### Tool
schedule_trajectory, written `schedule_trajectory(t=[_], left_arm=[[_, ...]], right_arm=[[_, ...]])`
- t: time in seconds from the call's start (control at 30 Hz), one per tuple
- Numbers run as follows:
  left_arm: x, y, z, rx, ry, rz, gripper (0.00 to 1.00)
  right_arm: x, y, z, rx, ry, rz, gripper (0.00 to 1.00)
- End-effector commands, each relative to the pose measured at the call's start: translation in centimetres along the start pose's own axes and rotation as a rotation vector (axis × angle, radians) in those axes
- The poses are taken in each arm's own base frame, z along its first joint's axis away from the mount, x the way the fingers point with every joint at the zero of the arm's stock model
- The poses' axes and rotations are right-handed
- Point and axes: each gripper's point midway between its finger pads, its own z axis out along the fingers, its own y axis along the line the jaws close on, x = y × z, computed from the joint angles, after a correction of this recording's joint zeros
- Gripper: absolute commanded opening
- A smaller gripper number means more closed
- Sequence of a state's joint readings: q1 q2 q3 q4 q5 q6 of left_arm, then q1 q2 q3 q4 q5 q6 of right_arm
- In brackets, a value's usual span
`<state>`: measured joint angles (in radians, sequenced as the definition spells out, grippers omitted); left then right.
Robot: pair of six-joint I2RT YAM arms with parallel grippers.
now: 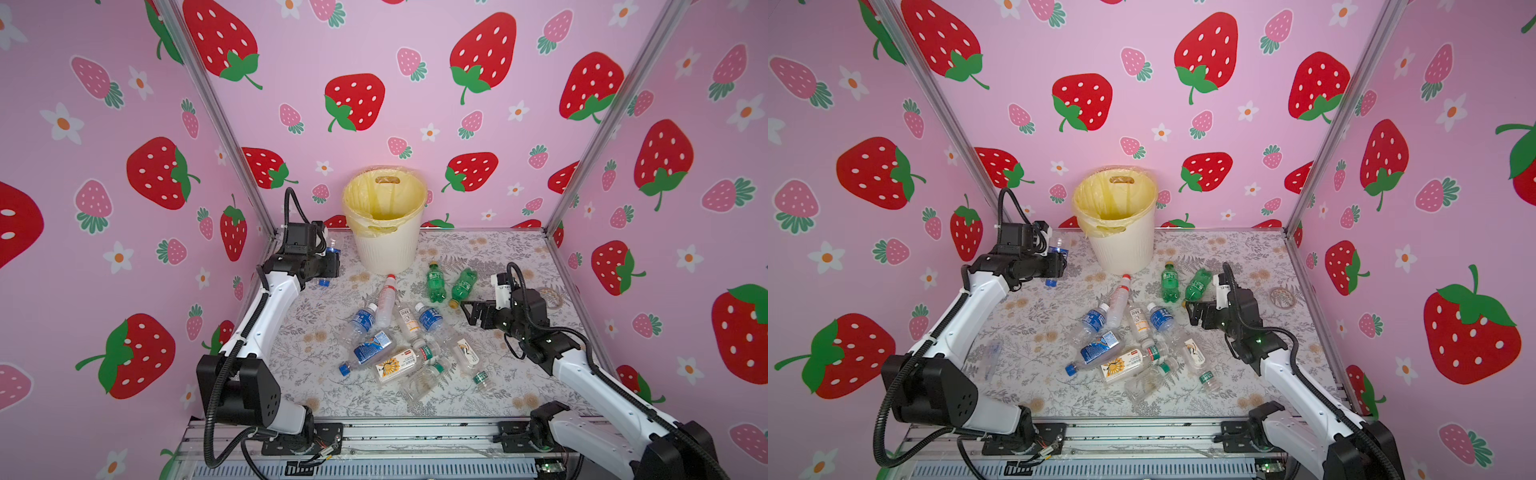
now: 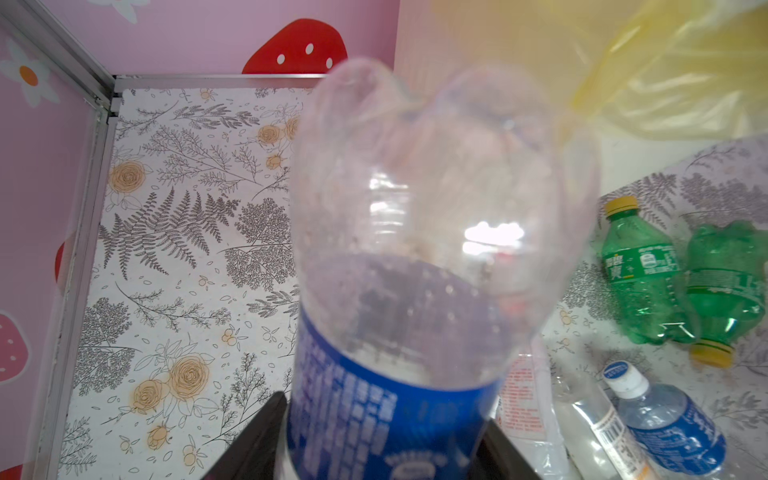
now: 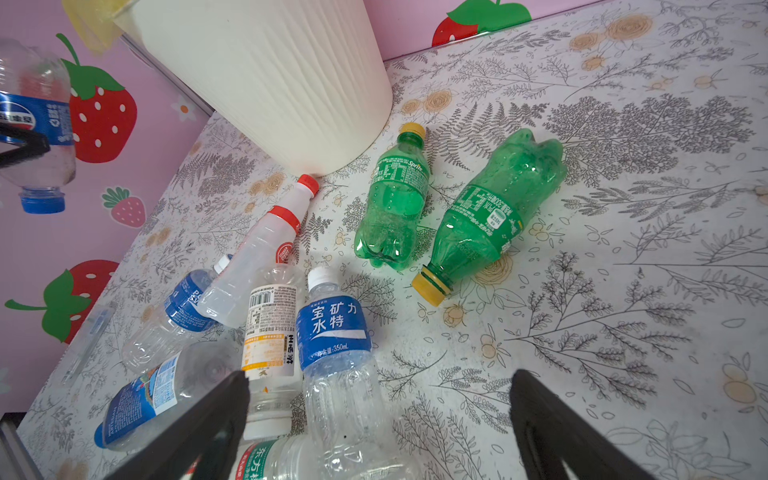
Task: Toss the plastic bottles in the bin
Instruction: 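Lift the blue-labelled bottle with the left gripper and carry it over the bin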
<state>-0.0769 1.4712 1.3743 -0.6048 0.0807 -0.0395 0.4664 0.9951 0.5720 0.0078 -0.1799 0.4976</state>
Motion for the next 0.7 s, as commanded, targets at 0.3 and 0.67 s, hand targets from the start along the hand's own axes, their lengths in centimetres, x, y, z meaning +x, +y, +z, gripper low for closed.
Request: schedule_trajectory(t=[0.3, 0.67], left_arm=[[-5.0, -4.2, -6.2, 0.226, -0.209, -0.068, 0.64], [-7.8, -5.7, -8.4, 0.319, -0.291, -0.1, 0.64]], right_arm=[[0.6, -1.6, 0.9, 0.064, 0.016, 0.032, 1.0], [0.6, -1.8, 1.2, 0.07, 0.019, 0.057, 0.99]])
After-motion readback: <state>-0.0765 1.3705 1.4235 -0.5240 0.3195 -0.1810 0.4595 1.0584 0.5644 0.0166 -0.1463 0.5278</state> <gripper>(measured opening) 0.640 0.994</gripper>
